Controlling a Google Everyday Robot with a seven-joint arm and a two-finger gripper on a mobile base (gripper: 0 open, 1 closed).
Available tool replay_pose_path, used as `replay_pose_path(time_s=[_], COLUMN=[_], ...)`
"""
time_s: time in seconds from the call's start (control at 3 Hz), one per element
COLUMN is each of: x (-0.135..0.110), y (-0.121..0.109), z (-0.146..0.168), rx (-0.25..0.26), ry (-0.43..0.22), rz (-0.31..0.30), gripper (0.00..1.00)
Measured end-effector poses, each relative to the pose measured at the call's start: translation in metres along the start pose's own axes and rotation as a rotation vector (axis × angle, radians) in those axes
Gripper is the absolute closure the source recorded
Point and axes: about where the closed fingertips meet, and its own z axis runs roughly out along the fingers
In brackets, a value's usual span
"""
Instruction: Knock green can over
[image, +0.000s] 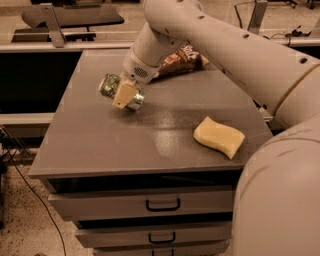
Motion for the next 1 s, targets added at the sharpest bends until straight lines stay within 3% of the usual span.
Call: replay_pose_path(time_s=[0.33,0.67,1.0], x=[0.0,-0.006,-0.01], y=[0.0,0.006,0.011], z=[0.0,0.009,0.014], rx=[0.0,-0.019,-0.031], ry=[0.0,0.016,0.027], rz=[0.0,-0.021,-0.037], gripper=[0.13,0.0,0.0])
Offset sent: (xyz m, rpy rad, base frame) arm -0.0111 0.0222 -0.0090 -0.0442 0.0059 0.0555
